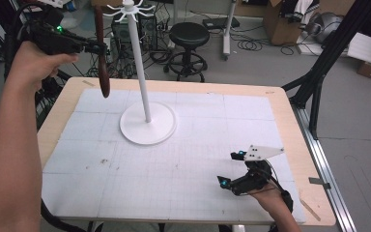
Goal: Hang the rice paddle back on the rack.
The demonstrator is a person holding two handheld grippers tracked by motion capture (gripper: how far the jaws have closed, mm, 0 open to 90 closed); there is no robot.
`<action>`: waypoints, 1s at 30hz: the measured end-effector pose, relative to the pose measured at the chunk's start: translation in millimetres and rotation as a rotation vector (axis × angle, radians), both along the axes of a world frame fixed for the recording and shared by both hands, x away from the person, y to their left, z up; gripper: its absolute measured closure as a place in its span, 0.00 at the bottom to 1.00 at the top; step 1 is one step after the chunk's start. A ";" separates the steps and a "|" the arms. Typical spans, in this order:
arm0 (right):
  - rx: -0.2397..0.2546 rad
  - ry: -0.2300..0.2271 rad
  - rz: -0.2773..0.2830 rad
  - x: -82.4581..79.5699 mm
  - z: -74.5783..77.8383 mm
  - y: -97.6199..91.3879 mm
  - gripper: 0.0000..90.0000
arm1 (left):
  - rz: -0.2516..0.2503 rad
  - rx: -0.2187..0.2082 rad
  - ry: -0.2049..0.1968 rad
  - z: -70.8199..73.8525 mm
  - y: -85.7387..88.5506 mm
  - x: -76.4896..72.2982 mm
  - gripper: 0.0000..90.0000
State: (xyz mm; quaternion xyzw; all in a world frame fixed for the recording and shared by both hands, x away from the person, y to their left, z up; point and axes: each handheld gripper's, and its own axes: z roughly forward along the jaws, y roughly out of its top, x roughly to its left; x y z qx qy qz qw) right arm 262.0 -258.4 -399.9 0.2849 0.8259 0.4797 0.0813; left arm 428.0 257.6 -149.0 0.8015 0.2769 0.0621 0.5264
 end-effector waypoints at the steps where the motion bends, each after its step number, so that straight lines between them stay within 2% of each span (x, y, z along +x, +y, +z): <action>1: -0.001 0.000 -0.001 -0.1 0.0 -0.3 0.01 | 0.002 0.005 0.000 -0.1 -0.1 1.4 0.87; 8: 0.001 0.000 -0.005 -0.4 -0.2 -2.5 0.01 | -0.001 -0.006 0.020 -2.0 0.3 6.6 0.87; 15: 0.000 -0.002 -0.005 0.0 -0.5 -2.8 0.01 | -0.029 -0.026 0.025 -3.4 -1.3 9.6 0.87; 22: 0.002 0.001 -0.006 -0.5 -0.3 -2.4 0.01 | -0.025 -0.011 0.040 -5.7 -2.6 13.3 0.87; 30: 0.003 0.002 -0.005 -0.5 -0.3 -2.4 0.01 | -0.040 0.000 0.036 -7.5 -11.0 13.5 0.87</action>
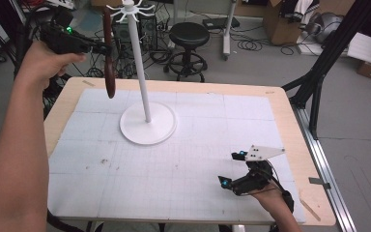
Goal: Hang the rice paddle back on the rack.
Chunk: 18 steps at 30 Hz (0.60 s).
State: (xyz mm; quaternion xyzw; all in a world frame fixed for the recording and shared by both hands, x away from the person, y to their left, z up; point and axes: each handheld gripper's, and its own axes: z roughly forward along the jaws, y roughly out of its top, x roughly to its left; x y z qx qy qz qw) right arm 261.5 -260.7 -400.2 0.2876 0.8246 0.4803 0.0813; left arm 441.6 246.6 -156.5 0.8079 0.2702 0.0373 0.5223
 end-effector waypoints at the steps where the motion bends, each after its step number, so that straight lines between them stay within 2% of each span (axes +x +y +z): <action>1: 0.000 0.002 0.001 -0.1 0.0 0.0 0.01 | 0.000 0.005 -0.003 -0.2 -1.3 -0.1 0.86; 18: 0.002 0.001 0.000 -0.3 0.3 -0.5 0.01 | 0.006 0.026 -0.031 -2.6 -9.6 -2.0 0.86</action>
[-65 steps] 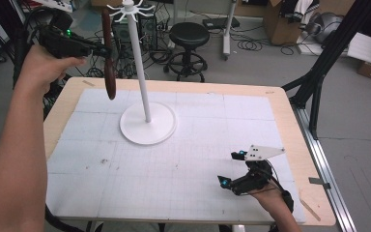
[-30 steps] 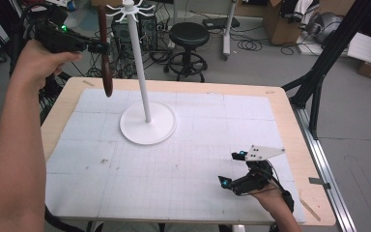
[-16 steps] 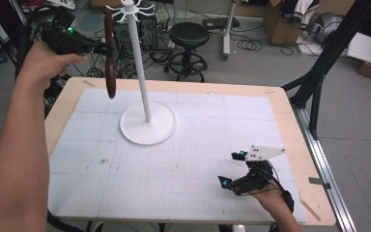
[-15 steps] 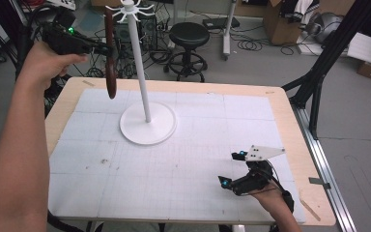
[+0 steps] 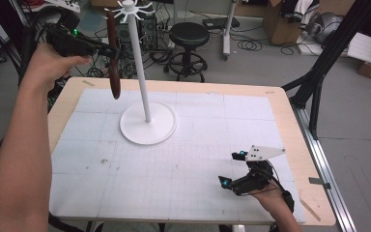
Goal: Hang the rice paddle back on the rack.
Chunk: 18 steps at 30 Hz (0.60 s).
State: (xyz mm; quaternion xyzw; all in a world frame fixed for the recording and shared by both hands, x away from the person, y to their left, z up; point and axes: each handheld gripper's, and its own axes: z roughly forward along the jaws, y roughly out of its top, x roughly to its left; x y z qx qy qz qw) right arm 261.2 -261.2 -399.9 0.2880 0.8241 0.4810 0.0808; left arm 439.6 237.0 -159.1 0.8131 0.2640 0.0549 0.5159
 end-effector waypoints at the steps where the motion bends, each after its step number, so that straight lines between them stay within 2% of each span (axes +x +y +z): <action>1: -0.001 0.000 -0.001 -0.1 0.2 0.0 0.01 | 0.004 -0.002 0.001 -0.3 0.1 -0.1 0.86; 7: -0.001 -0.002 0.002 -0.2 0.2 -0.2 0.01 | -0.001 -0.001 -0.015 -2.2 -0.2 -0.9 0.85; 10: -0.003 -0.002 0.004 -0.2 0.2 -0.2 0.01 | 0.006 -0.001 -0.029 -2.5 -0.9 -2.2 0.79; 13: -0.003 -0.002 0.006 -0.2 0.1 -0.3 0.01 | 0.002 -0.009 -0.026 -4.0 0.9 -2.9 0.77; 18: -0.004 0.000 0.005 -0.5 0.1 0.6 0.01 | -0.019 -0.022 -0.037 -8.5 7.2 -7.1 0.71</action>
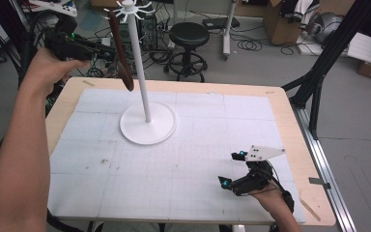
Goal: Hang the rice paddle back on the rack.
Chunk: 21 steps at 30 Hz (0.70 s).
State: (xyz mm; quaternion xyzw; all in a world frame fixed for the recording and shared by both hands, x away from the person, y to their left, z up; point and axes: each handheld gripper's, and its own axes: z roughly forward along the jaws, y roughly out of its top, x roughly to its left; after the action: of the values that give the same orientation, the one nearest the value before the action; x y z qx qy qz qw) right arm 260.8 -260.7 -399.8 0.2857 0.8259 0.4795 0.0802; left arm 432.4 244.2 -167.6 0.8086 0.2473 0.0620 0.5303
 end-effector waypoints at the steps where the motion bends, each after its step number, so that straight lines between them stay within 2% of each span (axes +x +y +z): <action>1: 0.001 0.000 0.000 -0.1 0.0 0.2 0.01 | 0.004 -0.006 -0.002 -0.7 0.2 -1.4 0.69; 6: 0.001 -0.001 0.001 0.2 0.0 0.7 0.01 | -0.015 -0.021 -0.015 -3.6 1.0 -10.8 0.61; 9: -0.001 -0.008 0.005 0.5 0.1 1.5 0.01 | -0.021 -0.010 -0.025 -7.3 -0.1 -17.9 0.57; 12: -0.003 -0.005 0.006 0.3 0.2 2.6 0.01 | -0.021 -0.031 -0.041 -11.1 1.2 -24.3 0.51; 18: 0.002 -0.005 0.005 -0.5 1.0 3.1 0.01 | -0.015 -0.046 -0.045 -24.3 0.9 -36.8 0.32; 21: 0.003 -0.012 0.002 -0.3 1.4 3.1 0.00 | -0.007 -0.038 -0.054 -30.1 -0.9 -40.9 0.17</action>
State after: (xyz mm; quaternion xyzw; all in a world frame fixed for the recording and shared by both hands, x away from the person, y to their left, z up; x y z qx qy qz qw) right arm 260.5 -257.5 -398.4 0.2820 0.8250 0.4824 0.0842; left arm 391.5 243.3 -197.6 0.7973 0.2311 0.0771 0.5523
